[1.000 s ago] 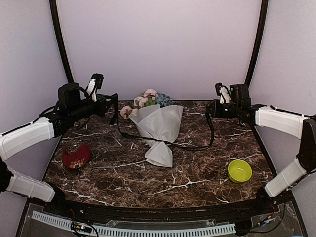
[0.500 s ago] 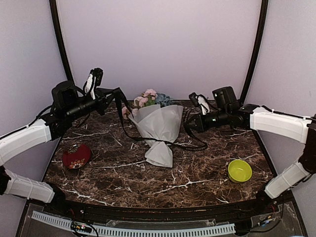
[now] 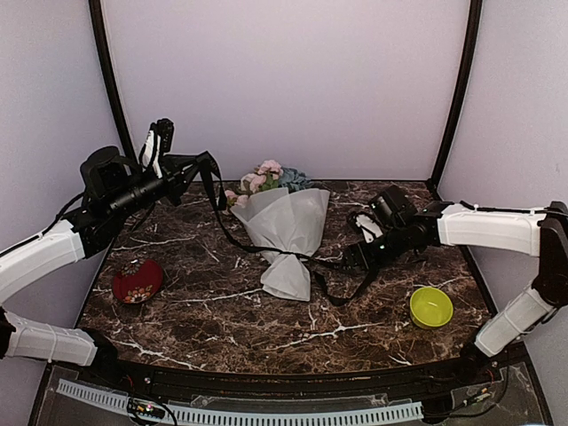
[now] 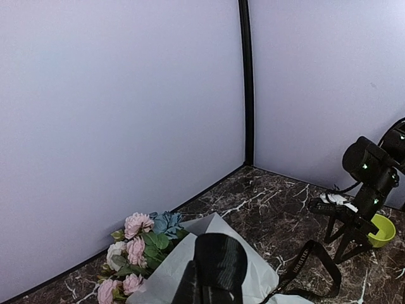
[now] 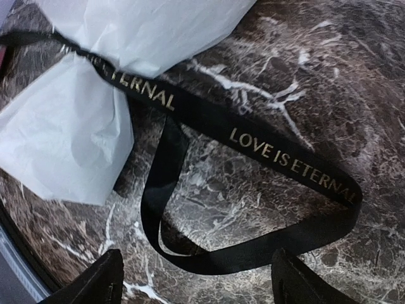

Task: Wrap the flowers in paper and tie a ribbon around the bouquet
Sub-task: Place the right side of the half-tied ribbon at the center of the board, then pass from the left arm to the right

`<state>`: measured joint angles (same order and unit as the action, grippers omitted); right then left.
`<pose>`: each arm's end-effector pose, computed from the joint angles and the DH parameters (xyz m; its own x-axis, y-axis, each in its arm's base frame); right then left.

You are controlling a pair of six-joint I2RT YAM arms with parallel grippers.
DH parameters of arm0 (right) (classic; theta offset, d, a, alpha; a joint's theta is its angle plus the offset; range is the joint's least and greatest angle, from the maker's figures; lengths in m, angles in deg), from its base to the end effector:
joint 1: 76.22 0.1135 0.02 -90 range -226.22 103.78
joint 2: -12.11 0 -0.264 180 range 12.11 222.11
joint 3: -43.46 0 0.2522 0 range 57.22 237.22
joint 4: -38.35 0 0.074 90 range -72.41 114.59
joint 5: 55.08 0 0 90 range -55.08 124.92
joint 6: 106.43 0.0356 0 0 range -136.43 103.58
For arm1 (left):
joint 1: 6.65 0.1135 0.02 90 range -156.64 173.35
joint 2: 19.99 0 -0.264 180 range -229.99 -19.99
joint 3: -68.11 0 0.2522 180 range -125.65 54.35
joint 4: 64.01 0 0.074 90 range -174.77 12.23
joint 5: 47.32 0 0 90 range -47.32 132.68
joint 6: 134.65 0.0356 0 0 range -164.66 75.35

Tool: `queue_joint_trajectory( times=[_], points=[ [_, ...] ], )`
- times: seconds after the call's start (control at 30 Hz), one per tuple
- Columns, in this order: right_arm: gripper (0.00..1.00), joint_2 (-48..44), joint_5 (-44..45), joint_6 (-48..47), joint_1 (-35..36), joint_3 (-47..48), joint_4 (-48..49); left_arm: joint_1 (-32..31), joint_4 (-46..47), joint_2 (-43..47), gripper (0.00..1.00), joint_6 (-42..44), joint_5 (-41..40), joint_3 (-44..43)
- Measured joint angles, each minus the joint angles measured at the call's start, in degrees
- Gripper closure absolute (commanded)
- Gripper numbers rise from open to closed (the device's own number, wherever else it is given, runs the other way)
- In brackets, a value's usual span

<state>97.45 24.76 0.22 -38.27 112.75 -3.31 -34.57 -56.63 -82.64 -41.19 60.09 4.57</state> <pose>0.2320 0.1889 0.2147 -0.8334 -0.2923 -0.4691 -0.4601 0.8371 0.2959 0.2227 -0.1301 0.3674 0.1696 -0.0247 -0.9852 0.6995 0.7073 0.1027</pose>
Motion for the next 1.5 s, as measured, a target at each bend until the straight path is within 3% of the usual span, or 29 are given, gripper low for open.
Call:
queue_joint_trajectory(
  times=[0.13,0.27,0.43,0.57,0.63,0.93,1.23,1.5],
  points=[
    [0.23,-2.19,1.40,-1.09,1.20,2.01,2.51,0.00,0.02,0.13,1.00,-0.02,0.59,0.02],
    [0.26,-0.52,0.70,-5.62,8.41,8.04,10.43,-0.02,0.00,0.90,1.00,-0.02,0.70,0.02],
    [0.28,13.00,-1.60,-9.01,16.72,19.06,25.75,-0.07,0.07,1.81,1.00,0.00,0.79,0.02],
    [0.32,24.37,-1.57,-10.32,19.19,25.64,30.47,-0.13,0.04,1.88,1.00,-0.02,0.81,0.02],
    [0.39,28.00,-0.72,-10.80,19.50,27.61,31.08,-0.22,0.07,1.88,1.00,-0.02,0.83,0.02],
    [0.99,32.65,3.87,-11.23,19.43,30.12,34.71,-0.26,0.04,1.88,1.00,0.00,0.79,0.04],
    [1.00,32.72,3.21,-11.72,19.43,29.83,37.24,-0.28,0.02,1.88,1.00,0.00,-0.50,0.04],
    [1.00,29.38,-8.96,-12.28,19.39,25.44,36.92,-0.33,-3.93,-5.84,1.00,-0.15,-10.27,-2.45]
  ],
)
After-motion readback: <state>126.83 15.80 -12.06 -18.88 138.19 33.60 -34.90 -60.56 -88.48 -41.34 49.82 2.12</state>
